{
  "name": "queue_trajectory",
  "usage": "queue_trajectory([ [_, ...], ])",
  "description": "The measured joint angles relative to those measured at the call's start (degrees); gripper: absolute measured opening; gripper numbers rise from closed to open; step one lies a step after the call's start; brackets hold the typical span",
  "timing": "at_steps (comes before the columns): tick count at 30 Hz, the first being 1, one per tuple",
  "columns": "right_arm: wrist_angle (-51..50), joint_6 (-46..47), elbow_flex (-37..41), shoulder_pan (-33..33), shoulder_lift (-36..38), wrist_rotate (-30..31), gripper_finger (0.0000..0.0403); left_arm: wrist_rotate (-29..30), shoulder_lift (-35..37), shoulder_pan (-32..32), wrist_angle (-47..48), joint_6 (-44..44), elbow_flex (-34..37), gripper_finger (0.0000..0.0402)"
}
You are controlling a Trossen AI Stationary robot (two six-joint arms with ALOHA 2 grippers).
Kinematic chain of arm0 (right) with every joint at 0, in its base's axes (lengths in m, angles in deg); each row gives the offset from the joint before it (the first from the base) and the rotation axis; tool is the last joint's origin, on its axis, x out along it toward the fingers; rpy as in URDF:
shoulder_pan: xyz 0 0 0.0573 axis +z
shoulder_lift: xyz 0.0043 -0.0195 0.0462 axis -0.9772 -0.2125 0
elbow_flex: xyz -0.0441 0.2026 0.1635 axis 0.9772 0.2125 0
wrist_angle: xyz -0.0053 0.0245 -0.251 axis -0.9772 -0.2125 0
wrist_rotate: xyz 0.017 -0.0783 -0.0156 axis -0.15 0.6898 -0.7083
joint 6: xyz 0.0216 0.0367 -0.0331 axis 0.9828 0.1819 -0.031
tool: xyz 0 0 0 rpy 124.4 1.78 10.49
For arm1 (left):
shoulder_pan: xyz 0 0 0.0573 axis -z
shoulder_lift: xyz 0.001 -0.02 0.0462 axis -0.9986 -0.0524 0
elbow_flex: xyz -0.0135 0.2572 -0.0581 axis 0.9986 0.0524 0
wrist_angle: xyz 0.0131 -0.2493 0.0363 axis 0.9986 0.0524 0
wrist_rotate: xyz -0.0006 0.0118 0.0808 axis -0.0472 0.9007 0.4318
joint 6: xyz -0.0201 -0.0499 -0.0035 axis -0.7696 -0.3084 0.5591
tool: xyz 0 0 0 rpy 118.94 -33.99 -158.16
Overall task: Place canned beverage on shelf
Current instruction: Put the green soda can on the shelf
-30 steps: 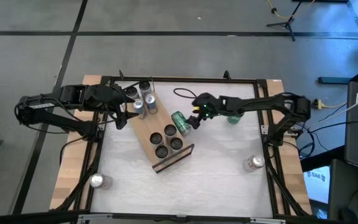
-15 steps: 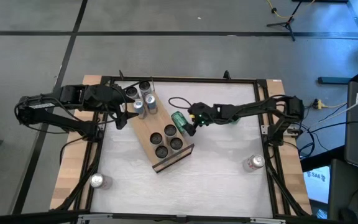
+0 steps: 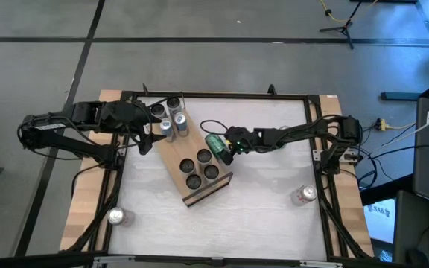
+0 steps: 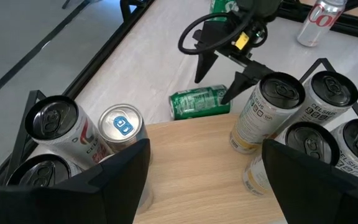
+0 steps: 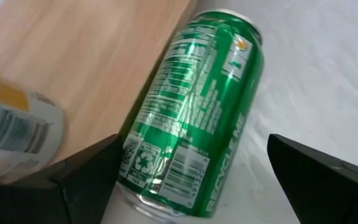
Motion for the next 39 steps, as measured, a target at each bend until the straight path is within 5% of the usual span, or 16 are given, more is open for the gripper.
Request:
queue_trajectory([
  [11,-4.25,1.27,0.02,-1.19,0.37,3.89,0.0392,-0.02,0.00,-0.01,0.00,0.00,0.00,0.0298],
  [19,-1.87,-7.74,0.04,-2.86,0.37,3.35,0.0392,-0.02,0.00,-0.01,0.00,0.00,0.00,0.0298],
  [33,5.51,-13.71,0.07,-5.08,-0.63,0.57,0.0392,-0.04,0.00,0.00,0.00,0.00,0.00,0.0298],
  [39,9.13,-13.60,-0.14,-6.57,-2.93,-5.97,0.0392,-0.07,-0.02,0.03,-0.03,0.00,0.02,0.0298],
])
